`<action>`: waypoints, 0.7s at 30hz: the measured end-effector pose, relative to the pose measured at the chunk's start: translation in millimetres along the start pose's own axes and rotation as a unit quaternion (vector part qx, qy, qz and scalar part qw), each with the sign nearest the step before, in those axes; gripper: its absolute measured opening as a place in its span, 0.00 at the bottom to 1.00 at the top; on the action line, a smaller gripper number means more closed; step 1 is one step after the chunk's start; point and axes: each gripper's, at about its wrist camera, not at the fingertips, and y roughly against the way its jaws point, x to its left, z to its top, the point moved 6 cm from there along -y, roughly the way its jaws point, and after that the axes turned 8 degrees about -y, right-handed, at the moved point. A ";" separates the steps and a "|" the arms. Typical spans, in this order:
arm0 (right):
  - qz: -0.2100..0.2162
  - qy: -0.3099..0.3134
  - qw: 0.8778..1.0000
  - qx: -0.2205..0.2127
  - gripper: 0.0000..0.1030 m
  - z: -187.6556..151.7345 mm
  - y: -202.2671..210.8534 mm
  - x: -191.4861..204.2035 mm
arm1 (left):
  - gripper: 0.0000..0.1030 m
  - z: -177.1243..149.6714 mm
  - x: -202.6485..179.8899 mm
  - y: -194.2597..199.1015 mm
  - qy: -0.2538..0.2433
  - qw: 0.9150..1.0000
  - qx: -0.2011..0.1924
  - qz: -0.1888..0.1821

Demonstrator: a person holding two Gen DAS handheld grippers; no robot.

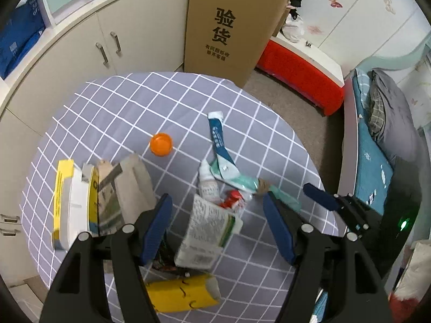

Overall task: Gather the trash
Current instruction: 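Move both tools back to the table, then grasp the blue-white tube with the left tool while the right grasps the teal strip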

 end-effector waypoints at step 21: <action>0.003 -0.051 0.999 -0.002 0.54 2.0 -14.3 -21.7 | 0.09 47.4 -1.1 -108.3 -0.003 0.996 0.092 0.001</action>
